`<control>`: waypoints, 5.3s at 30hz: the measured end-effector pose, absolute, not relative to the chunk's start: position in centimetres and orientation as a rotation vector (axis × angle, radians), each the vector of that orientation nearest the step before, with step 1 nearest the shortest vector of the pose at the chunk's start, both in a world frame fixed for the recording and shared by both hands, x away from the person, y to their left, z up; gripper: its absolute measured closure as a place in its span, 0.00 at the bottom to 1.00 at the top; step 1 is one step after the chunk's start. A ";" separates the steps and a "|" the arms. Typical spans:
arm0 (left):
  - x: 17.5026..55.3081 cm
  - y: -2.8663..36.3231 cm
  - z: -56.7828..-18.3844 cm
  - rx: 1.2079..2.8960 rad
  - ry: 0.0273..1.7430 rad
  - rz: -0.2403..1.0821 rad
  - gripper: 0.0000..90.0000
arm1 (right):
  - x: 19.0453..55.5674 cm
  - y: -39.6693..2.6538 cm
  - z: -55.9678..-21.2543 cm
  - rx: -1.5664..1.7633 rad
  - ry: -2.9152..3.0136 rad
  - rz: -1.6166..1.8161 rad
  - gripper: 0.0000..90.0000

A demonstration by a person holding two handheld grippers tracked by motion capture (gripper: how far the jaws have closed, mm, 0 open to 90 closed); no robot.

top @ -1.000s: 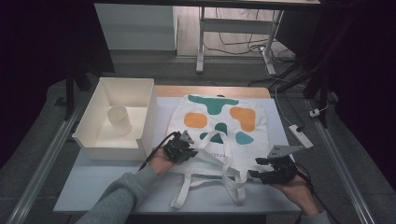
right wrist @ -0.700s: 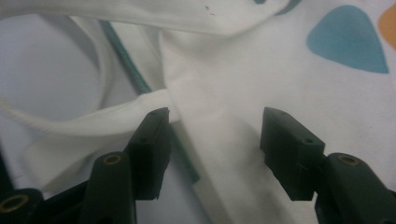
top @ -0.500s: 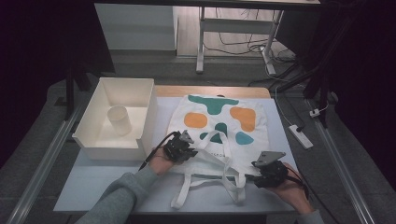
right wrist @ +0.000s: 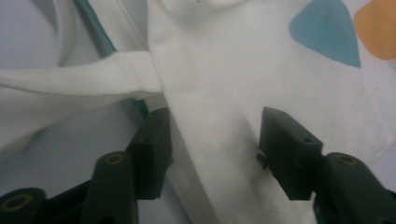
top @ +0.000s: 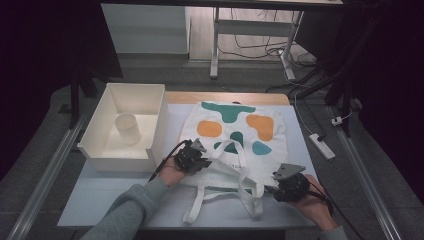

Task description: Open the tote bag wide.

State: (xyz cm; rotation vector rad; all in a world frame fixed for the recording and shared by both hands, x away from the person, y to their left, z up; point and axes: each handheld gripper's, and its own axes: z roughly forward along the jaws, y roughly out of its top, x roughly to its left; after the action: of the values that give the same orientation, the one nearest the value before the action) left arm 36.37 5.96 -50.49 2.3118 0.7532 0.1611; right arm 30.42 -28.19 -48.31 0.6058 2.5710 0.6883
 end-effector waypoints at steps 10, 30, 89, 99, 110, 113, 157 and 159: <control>36.4 6.0 -50.5 2.311 0.754 0.160 0.95 | 30.5 -27.9 -48.5 0.597 2.495 0.748 0.69; 33.6 8.0 -46.0 2.187 0.659 0.193 0.95 | 29.1 -29.0 -44.1 0.639 2.380 1.025 0.97; 39.3 5.9 -46.5 2.133 0.787 0.278 0.95 | 39.7 -29.5 -45.8 0.979 2.277 1.047 0.97; 40.2 5.4 -47.7 2.158 0.814 0.272 0.95 | 41.3 -29.1 -47.2 1.012 2.296 0.999 0.97; 40.8 4.9 -49.0 2.198 0.832 0.241 0.94 | 42.1 -28.9 -48.9 1.062 2.355 0.948 0.96; 40.8 5.2 -48.8 2.185 0.836 0.236 0.94 | 41.5 -29.1 -47.9 1.070 2.306 0.967 0.79; 40.9 5.7 -48.8 2.167 0.828 0.201 0.94 | 27.7 -15.8 -48.9 0.346 2.891 0.881 0.42; 40.9 5.7 -48.8 2.167 0.829 0.199 0.94 | 27.5 -15.6 -49.0 0.325 2.887 0.843 0.42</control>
State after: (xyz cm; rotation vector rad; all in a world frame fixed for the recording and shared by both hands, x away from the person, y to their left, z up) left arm 40.91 5.66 -48.78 2.1671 0.8290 0.1992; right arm 27.45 -15.59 -49.01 0.3246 2.8874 0.8434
